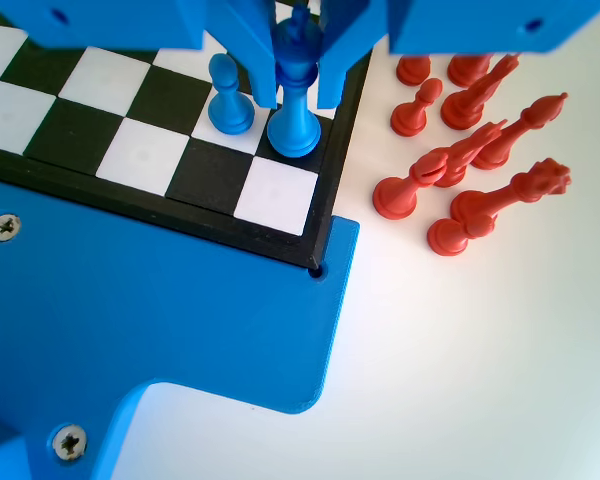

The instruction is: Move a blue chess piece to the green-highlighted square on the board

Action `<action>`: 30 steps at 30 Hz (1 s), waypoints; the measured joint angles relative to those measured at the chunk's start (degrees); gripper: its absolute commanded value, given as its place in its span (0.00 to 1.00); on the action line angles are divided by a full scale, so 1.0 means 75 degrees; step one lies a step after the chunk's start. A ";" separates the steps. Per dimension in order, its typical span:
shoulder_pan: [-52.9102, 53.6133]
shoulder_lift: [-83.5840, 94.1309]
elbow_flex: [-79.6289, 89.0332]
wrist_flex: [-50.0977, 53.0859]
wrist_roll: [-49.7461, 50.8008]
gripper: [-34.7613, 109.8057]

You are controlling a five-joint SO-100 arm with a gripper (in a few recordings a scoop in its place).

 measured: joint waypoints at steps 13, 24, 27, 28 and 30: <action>-0.0070 0.0000 -0.1312 0.2203 0.0316 0.25; -0.1195 -0.0656 -0.2039 0.2145 0.1957 0.25; -0.1406 -0.0797 -0.2039 0.1875 0.2297 0.25; -0.1441 -0.0820 -0.2039 0.1793 0.2367 0.25; -0.1477 -0.0832 -0.2039 0.1687 0.2414 0.25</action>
